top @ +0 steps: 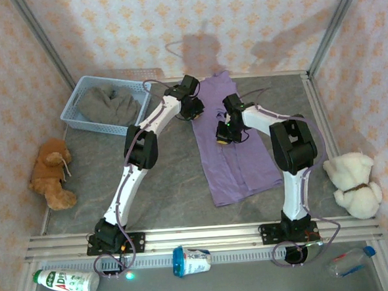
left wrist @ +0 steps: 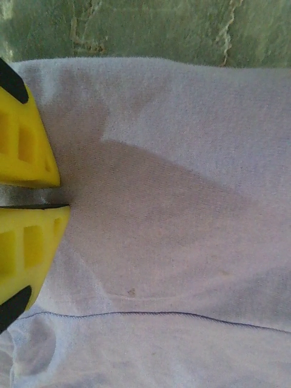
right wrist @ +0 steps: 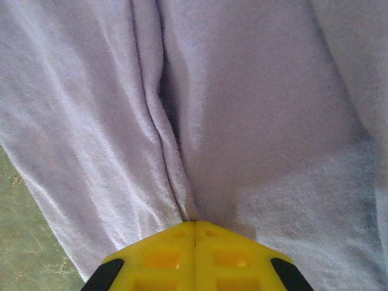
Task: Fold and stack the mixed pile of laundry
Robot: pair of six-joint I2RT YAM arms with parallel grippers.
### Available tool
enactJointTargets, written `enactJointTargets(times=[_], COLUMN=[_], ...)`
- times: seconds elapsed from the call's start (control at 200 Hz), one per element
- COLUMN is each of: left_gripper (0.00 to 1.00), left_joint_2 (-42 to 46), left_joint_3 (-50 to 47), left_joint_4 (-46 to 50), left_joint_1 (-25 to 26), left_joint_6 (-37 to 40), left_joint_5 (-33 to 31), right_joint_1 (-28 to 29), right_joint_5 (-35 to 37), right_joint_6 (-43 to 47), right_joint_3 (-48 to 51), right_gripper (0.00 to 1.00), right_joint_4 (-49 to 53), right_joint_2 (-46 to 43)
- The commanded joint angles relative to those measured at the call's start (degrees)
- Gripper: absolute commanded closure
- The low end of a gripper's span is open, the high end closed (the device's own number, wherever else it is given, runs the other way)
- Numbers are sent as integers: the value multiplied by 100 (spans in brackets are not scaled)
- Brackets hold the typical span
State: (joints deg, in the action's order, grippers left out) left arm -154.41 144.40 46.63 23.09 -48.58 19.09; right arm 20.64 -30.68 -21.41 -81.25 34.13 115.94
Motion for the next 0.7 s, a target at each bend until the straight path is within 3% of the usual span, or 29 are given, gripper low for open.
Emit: enactJointTargets(times=[0.0, 0.1, 0.19, 0.255, 0.58, 0.696], left_gripper=[83, 84, 84, 83, 83, 83], left_joint_2=[-248, -234, -208, -191, -127, -60], left_joint_3=[34, 30, 34, 30, -110, -249], left_joint_4=[404, 412, 417, 426, 441, 426], left_joint_1=[-128, -147, -155, -154, -147, -149], left_joint_6=[30, 41, 50, 64, 91, 125], left_joint_5=[-260, -266, -264, -253, -247, -258], right_joint_1=[25, 27, 32, 30, 94, 104], right_joint_5=[91, 125, 102, 73, -152, -204], right_joint_6=[104, 81, 53, 45, -204, -273], right_joint_3=[3, 67, 253, 422, 665, 672], right_gripper=[98, 96, 78, 72, 72, 76], right_joint_4=[144, 131, 94, 38, -354, -457], right_joint_2=[-336, -366, -463, -534, -473, -424])
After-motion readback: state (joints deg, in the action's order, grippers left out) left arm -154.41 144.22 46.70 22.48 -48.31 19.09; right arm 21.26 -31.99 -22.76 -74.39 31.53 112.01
